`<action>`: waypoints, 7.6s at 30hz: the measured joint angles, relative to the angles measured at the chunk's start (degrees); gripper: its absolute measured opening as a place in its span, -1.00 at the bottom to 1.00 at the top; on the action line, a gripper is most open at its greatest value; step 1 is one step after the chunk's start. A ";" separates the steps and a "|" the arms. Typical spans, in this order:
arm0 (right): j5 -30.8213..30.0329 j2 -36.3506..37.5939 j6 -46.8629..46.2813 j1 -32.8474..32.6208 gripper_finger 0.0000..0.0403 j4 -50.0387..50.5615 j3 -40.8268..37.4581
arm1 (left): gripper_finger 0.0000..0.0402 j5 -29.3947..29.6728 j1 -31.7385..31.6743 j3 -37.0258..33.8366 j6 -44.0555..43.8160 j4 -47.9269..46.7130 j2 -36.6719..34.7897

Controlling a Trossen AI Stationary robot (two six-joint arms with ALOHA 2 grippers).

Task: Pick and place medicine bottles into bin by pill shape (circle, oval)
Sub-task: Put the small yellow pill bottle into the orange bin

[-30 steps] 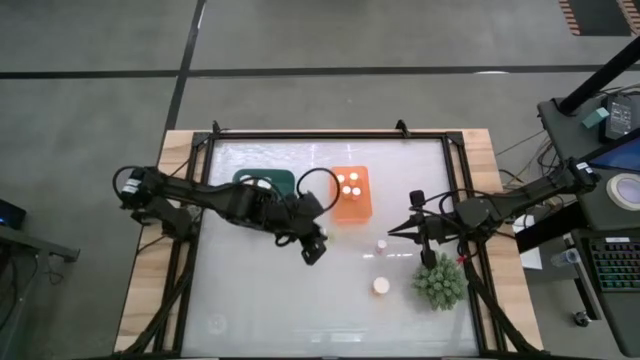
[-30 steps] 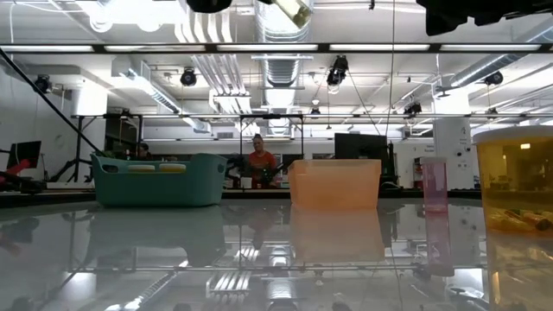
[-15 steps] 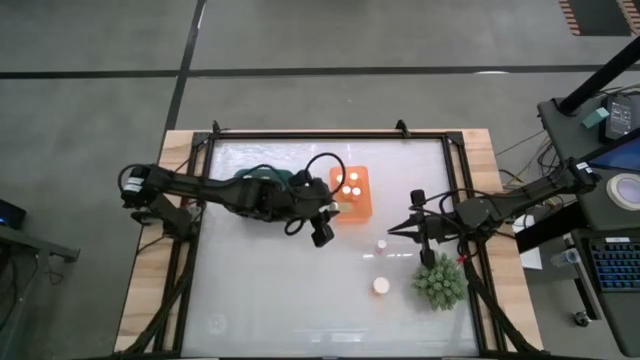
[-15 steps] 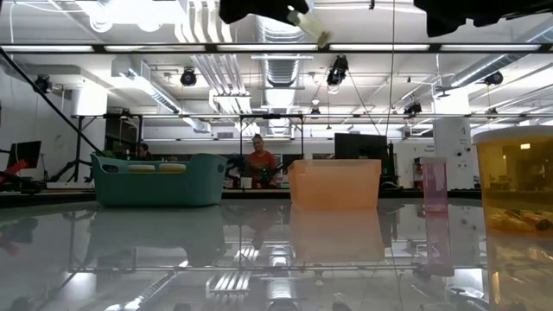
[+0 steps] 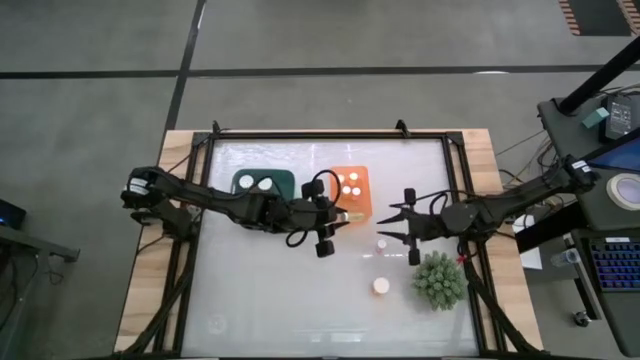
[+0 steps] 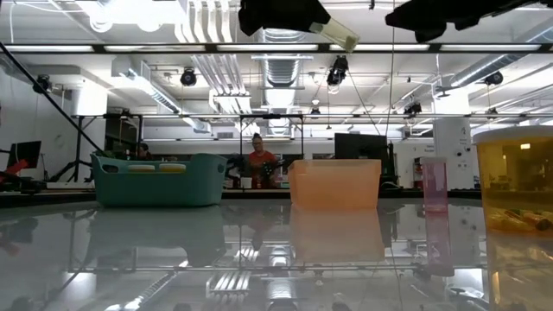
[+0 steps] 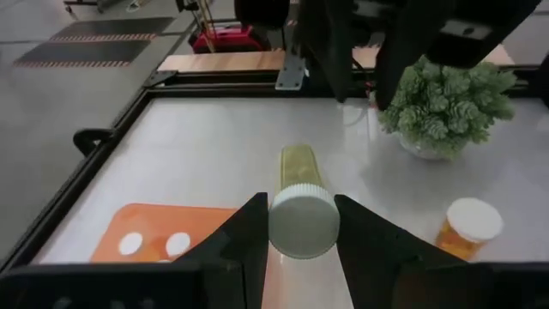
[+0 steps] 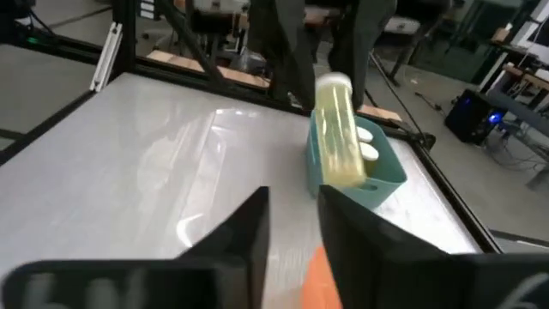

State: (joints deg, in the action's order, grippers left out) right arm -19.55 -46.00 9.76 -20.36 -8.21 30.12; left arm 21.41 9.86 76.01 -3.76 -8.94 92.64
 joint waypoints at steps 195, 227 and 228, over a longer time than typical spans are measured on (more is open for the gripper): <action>4.89 -38.51 -1.07 4.48 -0.53 -67.49 5.87 | -0.08 -4.46 4.75 -28.67 8.58 84.99 3.92; 3.69 -35.66 -6.21 4.48 -0.10 -59.96 5.87 | -0.62 -4.68 4.81 -30.26 8.84 84.15 3.37; 2.93 -34.45 -7.14 4.48 -0.06 -57.52 5.87 | -0.62 -4.64 4.81 -30.93 8.78 83.93 2.83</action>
State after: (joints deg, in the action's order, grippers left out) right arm -16.62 -80.45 2.62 -15.88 -65.74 35.99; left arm 16.77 14.68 45.08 5.02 74.98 95.47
